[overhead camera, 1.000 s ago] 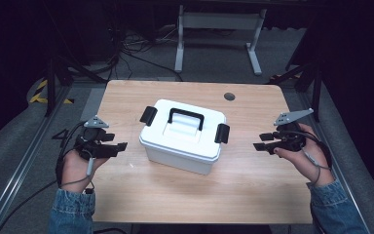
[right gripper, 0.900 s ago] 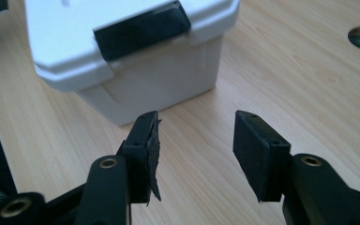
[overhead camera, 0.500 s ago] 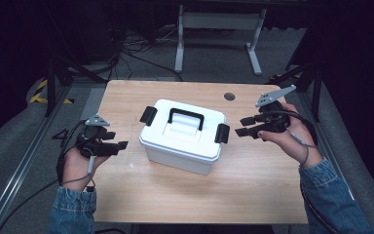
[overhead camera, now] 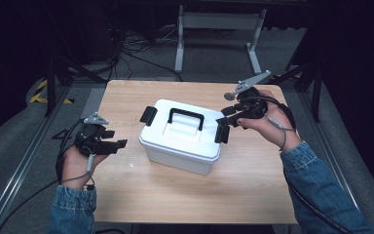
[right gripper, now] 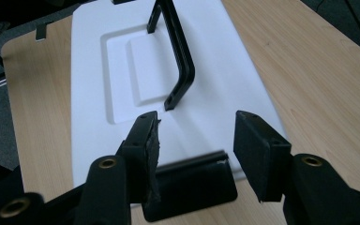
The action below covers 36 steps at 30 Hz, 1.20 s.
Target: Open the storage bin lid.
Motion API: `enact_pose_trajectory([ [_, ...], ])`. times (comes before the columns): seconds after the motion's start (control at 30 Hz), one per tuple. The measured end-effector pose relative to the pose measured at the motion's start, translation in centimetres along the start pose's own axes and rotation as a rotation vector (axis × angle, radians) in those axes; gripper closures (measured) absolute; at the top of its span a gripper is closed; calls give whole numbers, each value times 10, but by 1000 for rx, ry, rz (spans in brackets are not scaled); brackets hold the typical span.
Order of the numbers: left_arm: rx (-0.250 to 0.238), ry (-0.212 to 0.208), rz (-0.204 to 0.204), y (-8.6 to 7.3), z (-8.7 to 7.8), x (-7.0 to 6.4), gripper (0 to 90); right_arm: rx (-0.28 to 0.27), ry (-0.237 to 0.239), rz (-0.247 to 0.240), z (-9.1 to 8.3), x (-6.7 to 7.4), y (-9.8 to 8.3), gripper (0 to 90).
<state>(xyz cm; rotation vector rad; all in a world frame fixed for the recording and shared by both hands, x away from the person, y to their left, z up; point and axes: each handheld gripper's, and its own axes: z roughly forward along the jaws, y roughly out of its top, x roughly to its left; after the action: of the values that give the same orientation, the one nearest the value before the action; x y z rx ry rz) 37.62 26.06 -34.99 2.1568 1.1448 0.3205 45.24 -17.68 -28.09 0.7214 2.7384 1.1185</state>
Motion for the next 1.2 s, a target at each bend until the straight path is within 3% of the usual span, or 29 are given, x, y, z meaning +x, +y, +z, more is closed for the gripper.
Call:
enact_pose_trajectory([
  [0.1, -3, 3, 14, 0, 0, 1, 405, 16, 7, -17, 10, 1, 12, 509],
  [0.17, -3, -7, -4, 0, 0, 1, 408, 28, 14, -36, 18, 3, 21, 501],
  [0.43, 4, -6, -5, -1, 1, 3, 417, 64, 50, -60, 43, 4, 44, 476],
  [1.0, 9, -9, -5, -1, 3, 5, 416, 140, 90, -58, 91, 0, 65, 478],
  [1.2, 9, -13, -12, -2, 2, 5, 417, 173, 101, -69, 104, 1, 67, 546],
])
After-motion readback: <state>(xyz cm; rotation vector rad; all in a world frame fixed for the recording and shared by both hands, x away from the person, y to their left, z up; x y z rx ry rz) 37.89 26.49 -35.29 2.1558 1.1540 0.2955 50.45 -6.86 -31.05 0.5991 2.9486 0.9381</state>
